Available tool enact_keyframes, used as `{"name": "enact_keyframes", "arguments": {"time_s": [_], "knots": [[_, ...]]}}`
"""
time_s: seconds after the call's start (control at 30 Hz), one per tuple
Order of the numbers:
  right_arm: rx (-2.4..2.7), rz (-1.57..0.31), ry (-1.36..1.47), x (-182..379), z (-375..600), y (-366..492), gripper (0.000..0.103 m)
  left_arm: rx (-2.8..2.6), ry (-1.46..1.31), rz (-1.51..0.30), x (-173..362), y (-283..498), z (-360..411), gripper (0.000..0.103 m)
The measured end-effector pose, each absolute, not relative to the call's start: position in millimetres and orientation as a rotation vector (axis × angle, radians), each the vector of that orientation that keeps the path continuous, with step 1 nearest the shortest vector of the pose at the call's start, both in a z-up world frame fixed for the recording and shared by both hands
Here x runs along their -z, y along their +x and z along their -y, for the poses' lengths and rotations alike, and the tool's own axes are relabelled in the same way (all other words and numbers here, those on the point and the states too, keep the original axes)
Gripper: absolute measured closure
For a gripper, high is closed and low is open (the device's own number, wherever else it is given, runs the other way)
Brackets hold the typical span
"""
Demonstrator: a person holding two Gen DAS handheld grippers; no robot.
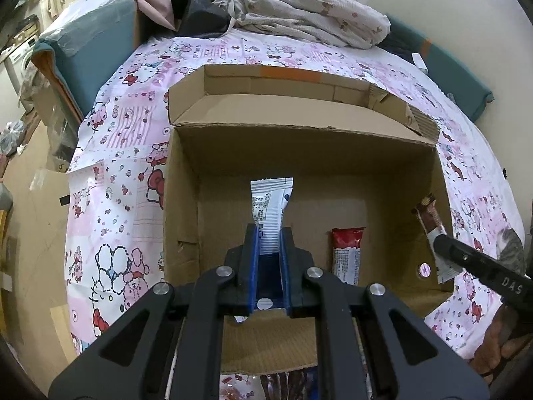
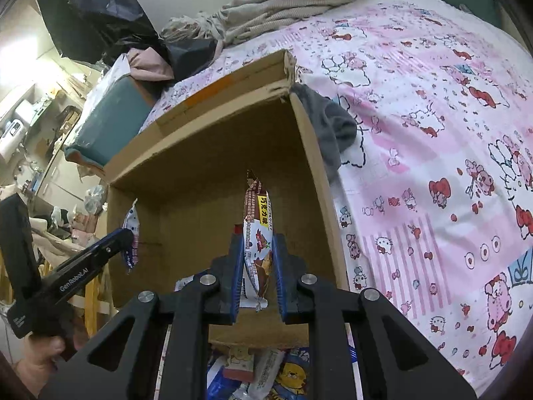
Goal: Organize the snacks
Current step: 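Lower both held snacks into the box and open both tools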
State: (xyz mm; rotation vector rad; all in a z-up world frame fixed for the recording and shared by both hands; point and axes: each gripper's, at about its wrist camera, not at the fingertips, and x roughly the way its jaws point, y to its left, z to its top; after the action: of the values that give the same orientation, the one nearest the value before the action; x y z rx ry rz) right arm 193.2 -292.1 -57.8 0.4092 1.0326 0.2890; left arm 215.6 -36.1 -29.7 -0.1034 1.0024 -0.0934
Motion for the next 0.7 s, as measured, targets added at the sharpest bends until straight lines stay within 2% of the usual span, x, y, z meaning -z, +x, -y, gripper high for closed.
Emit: {"name": "enact_keyframes", "arguments": {"time_s": [0.4, 0.53, 0.6, 0.63, 0.7], "knots": [[-0.307, -1.057, 0.400, 62.2, 279.6, 196.4, 0.085, 0.093, -0.117, -1.018, 33.4, 215.2, 34.5, 0.092], [-0.319, -1.067, 0.414, 62.1, 279.2, 197.7, 0.081, 0.106, -0.120, -1.027, 33.3, 213.9, 35.9, 0.091], [-0.314, -1.067, 0.406, 60.6, 277.8, 198.0, 0.081, 0.105, -0.123, -1.021, 32.0, 213.0, 35.7, 0.087], [-0.314, -1.064, 0.397, 59.2, 277.0, 198.0, 0.081, 0.105, -0.120, -1.020, 31.1, 212.6, 36.2, 0.082], [-0.316, -1.064, 0.398, 58.4, 276.7, 198.3, 0.072, 0.099, -0.113, -1.025, 30.2, 211.8, 37.3, 0.057]]}}
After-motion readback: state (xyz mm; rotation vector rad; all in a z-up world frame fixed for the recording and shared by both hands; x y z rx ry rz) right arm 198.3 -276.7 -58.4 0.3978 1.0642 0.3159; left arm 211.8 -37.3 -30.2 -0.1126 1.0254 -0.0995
